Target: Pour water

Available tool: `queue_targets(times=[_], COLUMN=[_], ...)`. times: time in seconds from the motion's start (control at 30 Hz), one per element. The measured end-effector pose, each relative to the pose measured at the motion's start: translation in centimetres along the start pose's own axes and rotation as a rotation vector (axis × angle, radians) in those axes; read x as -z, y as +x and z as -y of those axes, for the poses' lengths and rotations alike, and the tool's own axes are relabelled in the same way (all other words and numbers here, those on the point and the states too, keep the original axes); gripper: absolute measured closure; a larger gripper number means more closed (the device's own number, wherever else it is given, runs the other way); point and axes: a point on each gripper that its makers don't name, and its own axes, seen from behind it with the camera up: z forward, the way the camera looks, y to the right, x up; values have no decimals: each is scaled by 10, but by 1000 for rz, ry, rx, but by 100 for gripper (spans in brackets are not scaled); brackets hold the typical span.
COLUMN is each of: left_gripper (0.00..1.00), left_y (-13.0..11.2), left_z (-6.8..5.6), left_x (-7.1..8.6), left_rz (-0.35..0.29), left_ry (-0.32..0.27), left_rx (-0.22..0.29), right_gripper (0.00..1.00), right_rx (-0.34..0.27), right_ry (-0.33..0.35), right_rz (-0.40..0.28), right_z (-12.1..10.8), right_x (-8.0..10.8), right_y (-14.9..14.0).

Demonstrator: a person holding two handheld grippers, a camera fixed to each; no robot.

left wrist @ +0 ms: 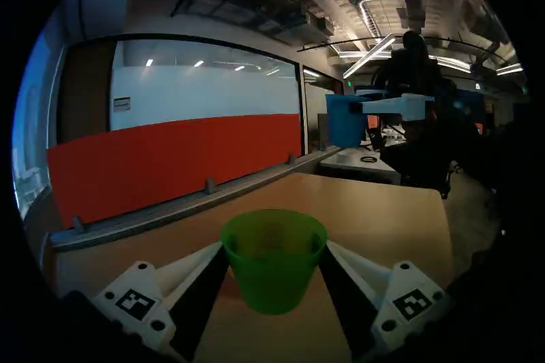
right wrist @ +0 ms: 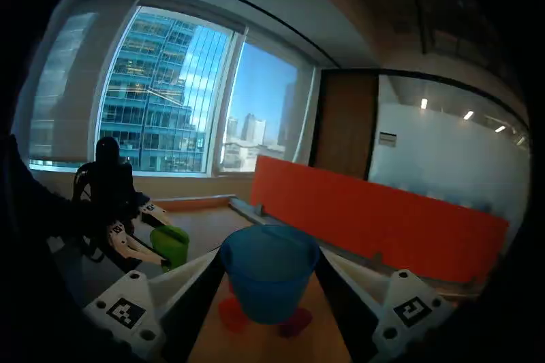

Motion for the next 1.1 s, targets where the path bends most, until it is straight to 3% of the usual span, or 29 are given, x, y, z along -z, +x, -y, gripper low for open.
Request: queue_targets(times=[0.3,0.67,1.1], left_gripper=[15,15,15], left_y=[15,4,6], left_z=[8,8,14], left_x=[6,7,5], left_rz=[-24,26,39], left_ry=[14,17,21], left_rx=[21,-13,-10], right_gripper=[9,9,9], right_rx=[-27,-34,-53], right_ry=[-10,22,51], right_rz=[7,47,99], right_z=[-7,1,10], right_x=[7,5,6], right_y=[-14,-36,-64])
